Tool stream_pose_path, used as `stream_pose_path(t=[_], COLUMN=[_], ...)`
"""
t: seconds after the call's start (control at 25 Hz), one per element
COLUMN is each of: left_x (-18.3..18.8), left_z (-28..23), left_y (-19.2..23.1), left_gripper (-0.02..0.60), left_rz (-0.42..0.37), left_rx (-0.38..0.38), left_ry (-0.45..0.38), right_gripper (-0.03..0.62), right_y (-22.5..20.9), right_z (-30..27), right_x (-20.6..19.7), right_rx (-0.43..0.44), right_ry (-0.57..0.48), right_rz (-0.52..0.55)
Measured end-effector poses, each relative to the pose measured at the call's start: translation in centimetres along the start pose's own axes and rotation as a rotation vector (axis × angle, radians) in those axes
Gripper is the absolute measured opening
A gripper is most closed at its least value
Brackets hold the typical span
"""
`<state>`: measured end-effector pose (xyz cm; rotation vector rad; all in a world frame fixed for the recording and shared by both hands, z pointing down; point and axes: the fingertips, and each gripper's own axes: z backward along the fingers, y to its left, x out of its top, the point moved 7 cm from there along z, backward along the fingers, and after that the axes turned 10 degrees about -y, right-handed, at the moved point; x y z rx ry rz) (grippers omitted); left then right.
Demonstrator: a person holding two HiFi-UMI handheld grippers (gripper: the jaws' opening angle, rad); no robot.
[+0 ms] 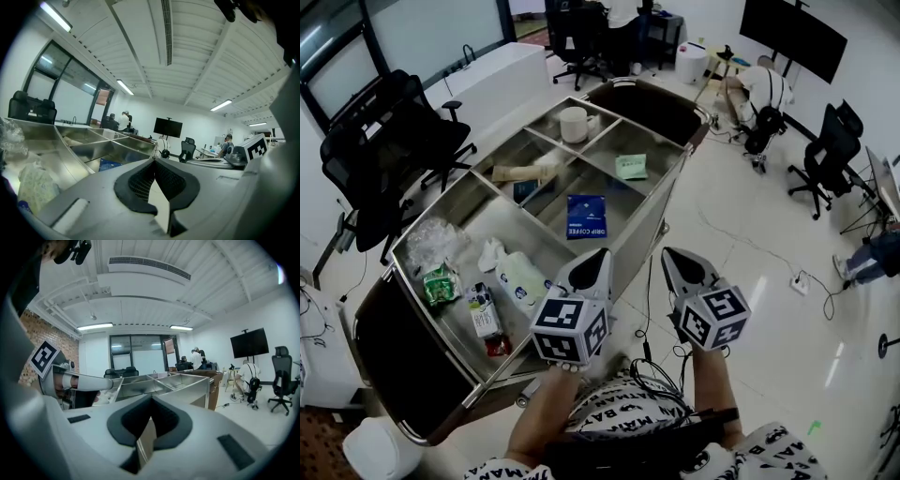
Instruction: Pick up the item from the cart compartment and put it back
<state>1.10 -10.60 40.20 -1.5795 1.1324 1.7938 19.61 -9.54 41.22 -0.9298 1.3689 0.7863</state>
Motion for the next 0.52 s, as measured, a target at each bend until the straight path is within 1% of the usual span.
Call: stream_pose_path(t=[0.32,0.52], left_x=[-0.3,-0.2], left_z=[0.9,1.1], left_y=[-0.5,-0.7], left_gripper=[0.002,0.002], left_rz=[0.013,0.010], left_rx=[-0.005,-0.005], left_ry=[0.000,-0.007], right_gripper=[0.006,0.006], right_y=[0.5,1.0], right_z=[1.0,1.4], right_x=[0.8,0.5], right_rx=[0.000,0.012], right_ry=[-0.013,0.001], right_rz=[0.020,0.020])
